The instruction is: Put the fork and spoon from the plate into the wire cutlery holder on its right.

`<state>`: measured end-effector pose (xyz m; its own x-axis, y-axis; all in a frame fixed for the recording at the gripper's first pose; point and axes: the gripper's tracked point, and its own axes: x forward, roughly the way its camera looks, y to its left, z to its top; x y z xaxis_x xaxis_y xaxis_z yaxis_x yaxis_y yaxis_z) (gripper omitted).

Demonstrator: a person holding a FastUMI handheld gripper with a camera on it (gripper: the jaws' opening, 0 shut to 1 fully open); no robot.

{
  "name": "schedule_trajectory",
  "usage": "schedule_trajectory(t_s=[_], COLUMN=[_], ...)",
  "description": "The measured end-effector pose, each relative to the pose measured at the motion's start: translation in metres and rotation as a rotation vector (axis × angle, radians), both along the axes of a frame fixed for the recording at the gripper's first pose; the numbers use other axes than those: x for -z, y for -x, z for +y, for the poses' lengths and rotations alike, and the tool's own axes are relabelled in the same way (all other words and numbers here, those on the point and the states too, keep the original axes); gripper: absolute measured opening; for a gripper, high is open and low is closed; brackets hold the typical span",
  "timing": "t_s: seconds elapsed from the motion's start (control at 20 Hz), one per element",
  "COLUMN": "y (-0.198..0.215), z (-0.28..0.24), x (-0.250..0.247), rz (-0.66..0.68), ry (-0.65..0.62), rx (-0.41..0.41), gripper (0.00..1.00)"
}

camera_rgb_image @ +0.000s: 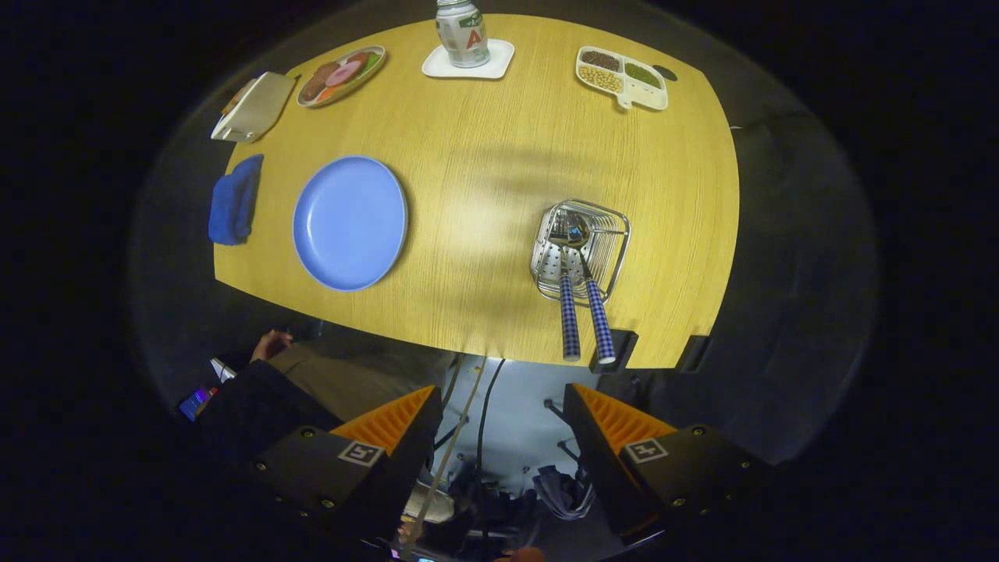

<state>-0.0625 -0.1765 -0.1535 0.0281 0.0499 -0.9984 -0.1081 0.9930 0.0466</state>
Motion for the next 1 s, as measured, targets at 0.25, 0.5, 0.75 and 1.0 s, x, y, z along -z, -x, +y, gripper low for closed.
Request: schedule_trajectory(t_s=[0.25,0.5,0.75,1.0], y=[-0.016,-0.022,-0.067,-0.058], z=[0.028,0.097,0.145,0.158], x=[0.004,-0.013,-0.098,-0.167], rz=[-0.253,-0.508,-1.093,-1.481], ry=[0.000,-0.051,-0.058,0.076], rx=[0.082,0.065,0.043,-0.046], gripper=[0.97,0.98,0.96,0.94])
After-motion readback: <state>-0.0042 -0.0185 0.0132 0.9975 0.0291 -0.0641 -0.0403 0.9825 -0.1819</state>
